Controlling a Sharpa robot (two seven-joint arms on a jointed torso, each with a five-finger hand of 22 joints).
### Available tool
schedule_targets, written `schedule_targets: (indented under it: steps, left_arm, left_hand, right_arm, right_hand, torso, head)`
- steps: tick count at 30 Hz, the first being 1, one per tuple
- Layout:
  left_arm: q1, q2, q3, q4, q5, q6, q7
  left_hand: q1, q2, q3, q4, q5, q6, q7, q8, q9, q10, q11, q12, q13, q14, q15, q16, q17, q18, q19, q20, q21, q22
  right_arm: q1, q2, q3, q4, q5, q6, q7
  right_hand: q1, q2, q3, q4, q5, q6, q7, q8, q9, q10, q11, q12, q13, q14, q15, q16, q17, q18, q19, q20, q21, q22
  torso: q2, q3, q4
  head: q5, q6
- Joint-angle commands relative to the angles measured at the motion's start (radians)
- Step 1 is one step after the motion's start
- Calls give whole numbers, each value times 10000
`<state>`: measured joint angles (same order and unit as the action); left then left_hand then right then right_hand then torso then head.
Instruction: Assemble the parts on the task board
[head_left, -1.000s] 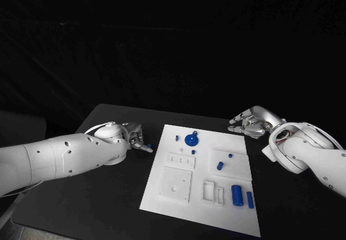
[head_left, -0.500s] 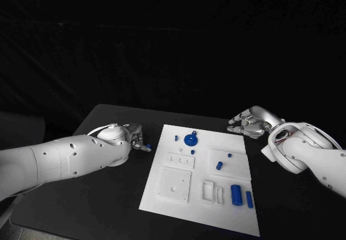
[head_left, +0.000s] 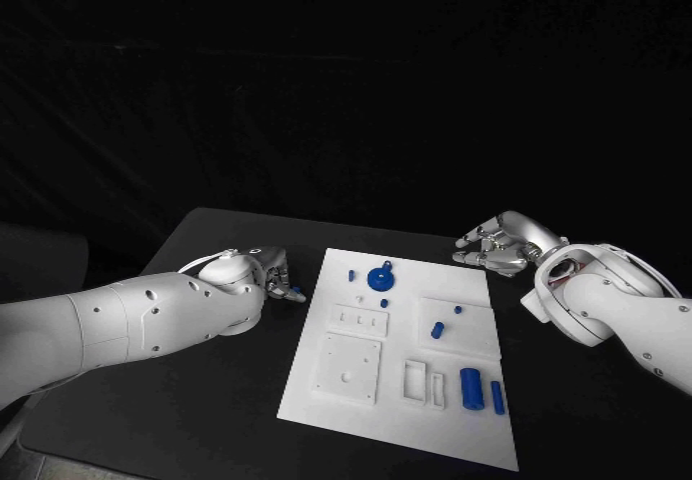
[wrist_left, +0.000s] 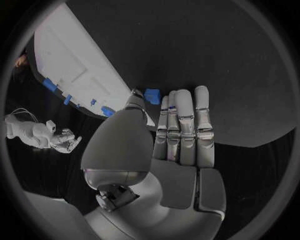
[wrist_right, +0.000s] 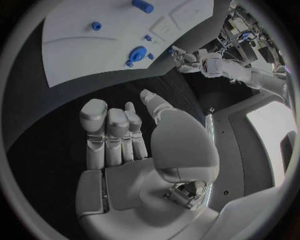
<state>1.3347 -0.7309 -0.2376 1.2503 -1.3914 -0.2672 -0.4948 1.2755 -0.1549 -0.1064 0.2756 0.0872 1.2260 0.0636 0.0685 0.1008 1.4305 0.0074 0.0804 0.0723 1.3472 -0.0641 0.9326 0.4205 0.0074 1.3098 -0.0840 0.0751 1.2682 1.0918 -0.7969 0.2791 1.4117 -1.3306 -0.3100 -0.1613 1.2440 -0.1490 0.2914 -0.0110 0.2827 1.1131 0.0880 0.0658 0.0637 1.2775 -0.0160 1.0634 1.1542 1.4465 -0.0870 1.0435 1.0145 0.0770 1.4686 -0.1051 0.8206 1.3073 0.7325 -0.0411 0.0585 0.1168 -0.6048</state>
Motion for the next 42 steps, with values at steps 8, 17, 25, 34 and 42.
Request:
schedule_targets:
  steps: [8,17,25,34,42]
  left_arm:
    - [-144,133,-48,-9,41,74,188]
    - [-201,172,-47,-65,40,273,175]
    - [-215,177,-47,-93,42,161,220]
    - [-217,121,-46,-111,78,-184,478]
    - [-218,35,-45,-73,190,-483,895]
  left_hand:
    - [1011,704,-119,-1148,383,-116,-3,-26,-74,-83,17,-62,-40,-10,30,-40,-37,174,-43,34,-27,5]
    - [2036,1297,4,-1626,1113,-39,-31,-28,-118,-125,-47,-120,-69,-43,-16,-18,-23,154,-71,-9,-10,84]
    - [2458,1493,1335,-1912,585,44,-3,-34,-204,-264,-52,-134,-76,-68,-32,47,11,180,-167,-31,62,542]
    - [2143,1162,3113,-2405,549,9,108,-33,-187,-385,-6,-139,-76,-110,-21,65,3,272,-322,-26,363,635]
    - [1741,1103,3715,-2567,673,20,88,-25,-113,-319,-2,-135,-75,-105,6,104,-8,328,-498,11,724,621]
  right_arm:
    - [-16,-5,5,28,-17,65,43]
    - [-37,-11,5,22,-17,83,35]
    - [-52,-5,5,8,-17,99,25]
    - [-90,8,4,-18,-16,110,25]
    - [-110,10,4,-9,-2,84,36]
  right_hand:
    - [-16,-83,-57,0,61,-54,14,-40,-14,-7,30,6,-15,-16,69,-38,-4,126,387,71,-35,988]
    - [-16,-83,-57,0,61,-54,14,-40,-14,-7,30,6,-15,-16,69,-38,-4,126,387,71,-35,988]
    - [-34,-86,-61,20,123,-46,12,-38,-13,-14,28,-1,-24,-17,68,-43,-9,125,387,70,-37,989]
    - [-74,-109,-63,44,268,-56,12,-41,-14,-12,25,5,-22,-15,67,-36,-2,123,389,68,-37,989]
    - [-104,-125,-71,66,364,-62,13,-41,-14,-17,27,-1,-28,-19,67,-49,-15,125,386,68,-58,985]
  torso:
    - [-7,9,-8]
    - [0,7,0]
    - [-1,4,1]
    - [-12,2,-5]
    - [-10,-2,-3]
  head:
    - [-52,14]
    - [-92,17]
    - [-97,38]
    - [-105,98]
    - [-129,150]
